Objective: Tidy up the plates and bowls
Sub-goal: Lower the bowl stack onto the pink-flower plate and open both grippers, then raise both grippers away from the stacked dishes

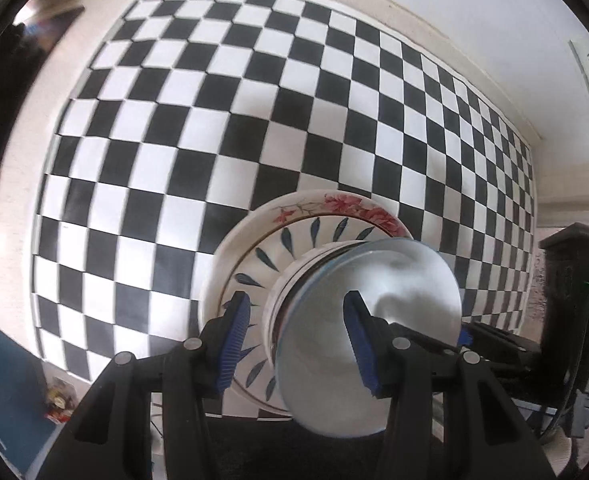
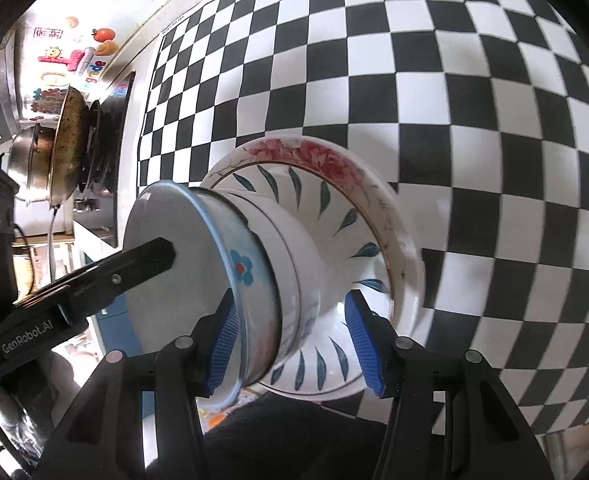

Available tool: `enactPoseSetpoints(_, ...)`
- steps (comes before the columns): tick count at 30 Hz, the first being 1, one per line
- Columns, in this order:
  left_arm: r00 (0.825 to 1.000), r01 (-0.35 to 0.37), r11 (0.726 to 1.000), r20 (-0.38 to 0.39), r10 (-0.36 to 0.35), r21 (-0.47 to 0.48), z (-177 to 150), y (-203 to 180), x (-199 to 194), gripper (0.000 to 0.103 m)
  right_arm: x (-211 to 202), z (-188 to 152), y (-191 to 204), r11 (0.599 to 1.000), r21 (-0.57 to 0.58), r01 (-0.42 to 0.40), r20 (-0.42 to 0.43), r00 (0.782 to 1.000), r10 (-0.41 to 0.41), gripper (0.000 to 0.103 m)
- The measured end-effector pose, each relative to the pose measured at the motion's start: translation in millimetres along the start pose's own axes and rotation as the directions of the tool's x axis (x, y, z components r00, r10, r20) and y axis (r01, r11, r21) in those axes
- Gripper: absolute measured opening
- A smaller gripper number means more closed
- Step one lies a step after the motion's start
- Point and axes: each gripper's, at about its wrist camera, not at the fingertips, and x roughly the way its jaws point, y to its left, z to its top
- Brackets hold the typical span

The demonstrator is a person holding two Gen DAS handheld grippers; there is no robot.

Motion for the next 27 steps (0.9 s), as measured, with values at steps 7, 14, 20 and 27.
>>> enactPoseSetpoints(7, 0.986, -0.119, 0.993, 0.117, 0.115, 0.026, -18.2, -7.0, -31.7, 0.045, -41.3, -18.9, 12.7, 0.988, -0.047, 0.145, 0.105, 0.985, -0.139, 0.056)
enactPoseSetpoints(14, 0.951, -0.218, 0.976, 0.228, 0.208, 0.018, -38.3, -6.1, -65.3, 0.047, -87.3, -45.1, 37.7, 0.967, -0.053, 0.251, 0.249, 0.941, -0.23, 0.08)
enactPoseSetpoints(20, 0.932, -0.229, 0.972, 0.297, 0.207, 0.043, -53.1, -4.2, -90.4, 0.056, -115.7, -69.6, 65.8, 0.963, -0.033, 0.266, 0.353, 0.905, -0.238, 0.1)
enactPoseSetpoints(27, 0.898, -0.245, 0.965, 0.396, 0.19, 0.093, -72.1, -12.5, -120.6, 0.088, -142.4, -103.9, 91.4, 0.965, 0.018, 0.262, 0.483, 0.843, -0.238, 0.103)
